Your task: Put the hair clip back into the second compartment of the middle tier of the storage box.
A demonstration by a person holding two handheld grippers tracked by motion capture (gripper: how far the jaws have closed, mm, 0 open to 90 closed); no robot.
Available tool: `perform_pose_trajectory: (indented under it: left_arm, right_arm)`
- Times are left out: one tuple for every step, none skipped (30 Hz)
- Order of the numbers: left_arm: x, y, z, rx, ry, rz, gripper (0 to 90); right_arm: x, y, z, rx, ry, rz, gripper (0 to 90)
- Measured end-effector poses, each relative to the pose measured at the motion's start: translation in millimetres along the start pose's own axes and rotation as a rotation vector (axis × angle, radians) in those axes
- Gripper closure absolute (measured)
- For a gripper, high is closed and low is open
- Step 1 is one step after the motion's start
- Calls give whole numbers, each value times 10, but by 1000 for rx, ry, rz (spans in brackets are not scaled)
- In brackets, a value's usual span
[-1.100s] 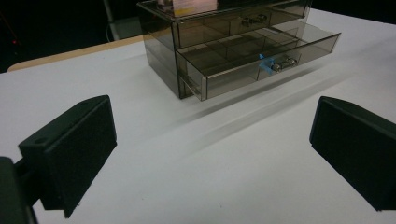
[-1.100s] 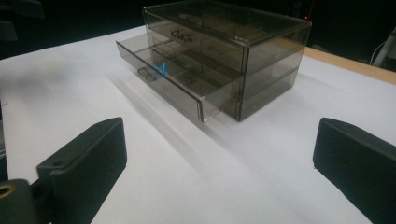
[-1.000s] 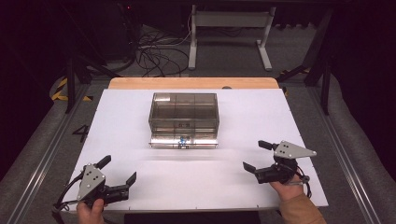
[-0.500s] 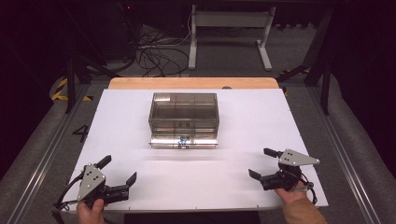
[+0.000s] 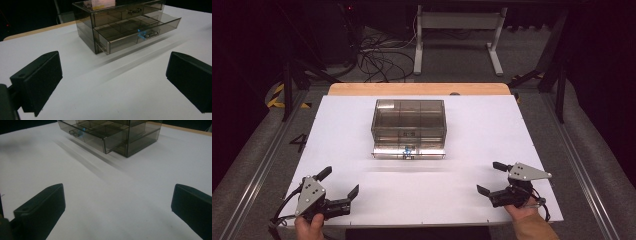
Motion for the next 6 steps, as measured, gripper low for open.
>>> perform_pose_trajectory:
  left_arm:
    - [-6, -3, -5, 2, -1, -3, 12]
    - [-9, -5, -8, 6, -2, -11, 12]
    - [-10, -7, -12, 10, -3, -17, 12]
    - [-10, -10, -13, 15, 0, -25, 12]
    - [-8, -13, -13, 18, 3, -33, 12]
    - [-5, -14, -14, 21, 1, -34, 12]
  right_arm:
    - [-2, -7, -3, 2, -5, -5, 1]
    - [1, -9, -3, -2, -2, -4, 1]
    - [6, -8, 1, -5, 5, -4, 1]
    - [14, -8, 7, -10, 10, -4, 1]
    - [21, -8, 11, -10, 16, -4, 1]
    - [26, -9, 14, -12, 19, -4, 1]
Point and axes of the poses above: each handheld gripper's, and its own axes: x roughly backward along the jaws, z roughly out of its top, y roughly to its right, the point moved 4 cm from there along -x, roughly forward along the jaws, and after that the axes turned 15 degrees about -x, right-handed, at the moved point
